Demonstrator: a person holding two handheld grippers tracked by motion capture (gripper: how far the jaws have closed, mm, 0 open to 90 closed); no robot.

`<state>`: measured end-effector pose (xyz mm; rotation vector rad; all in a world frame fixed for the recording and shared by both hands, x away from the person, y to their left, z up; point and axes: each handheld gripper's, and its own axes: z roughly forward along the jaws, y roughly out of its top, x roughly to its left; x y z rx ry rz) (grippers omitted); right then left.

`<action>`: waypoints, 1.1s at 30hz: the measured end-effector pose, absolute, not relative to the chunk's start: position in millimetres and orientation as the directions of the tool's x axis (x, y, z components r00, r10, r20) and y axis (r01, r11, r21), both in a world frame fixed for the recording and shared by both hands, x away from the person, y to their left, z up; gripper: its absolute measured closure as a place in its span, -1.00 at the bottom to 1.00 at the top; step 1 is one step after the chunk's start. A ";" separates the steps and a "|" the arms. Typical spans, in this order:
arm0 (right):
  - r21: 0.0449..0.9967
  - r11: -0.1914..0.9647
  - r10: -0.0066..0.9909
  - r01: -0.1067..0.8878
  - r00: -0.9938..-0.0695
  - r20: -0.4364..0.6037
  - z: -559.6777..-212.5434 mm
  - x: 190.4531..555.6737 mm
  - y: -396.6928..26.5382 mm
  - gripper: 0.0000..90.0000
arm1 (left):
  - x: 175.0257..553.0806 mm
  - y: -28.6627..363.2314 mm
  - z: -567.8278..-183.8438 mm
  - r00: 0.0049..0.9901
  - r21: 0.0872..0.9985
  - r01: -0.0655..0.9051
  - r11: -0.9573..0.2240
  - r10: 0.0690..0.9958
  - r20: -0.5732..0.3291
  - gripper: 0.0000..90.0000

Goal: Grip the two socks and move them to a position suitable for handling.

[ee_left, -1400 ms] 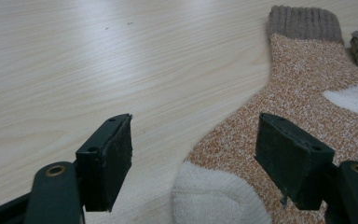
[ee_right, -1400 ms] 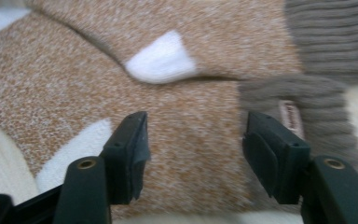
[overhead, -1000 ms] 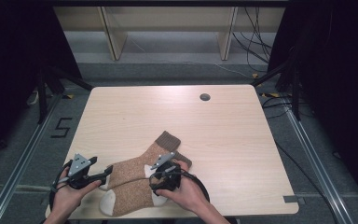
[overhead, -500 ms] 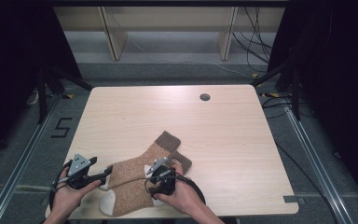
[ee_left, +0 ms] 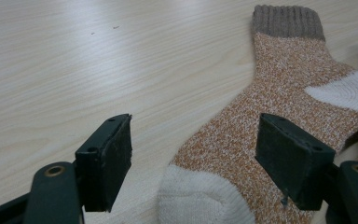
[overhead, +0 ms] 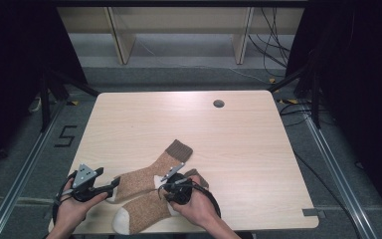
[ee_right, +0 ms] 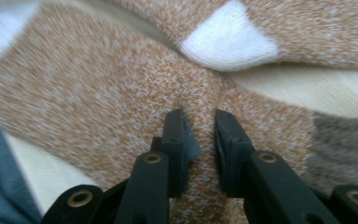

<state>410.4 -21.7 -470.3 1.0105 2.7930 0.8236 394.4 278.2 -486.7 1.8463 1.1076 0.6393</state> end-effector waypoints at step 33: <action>0.475 0.417 0.869 0.775 -0.493 0.042 -461.2 438.1 -142.1 0.67 | 394.4 274.8 -486.7 0.487 0.860 0.444 -0.252 0.874 0.004 -0.41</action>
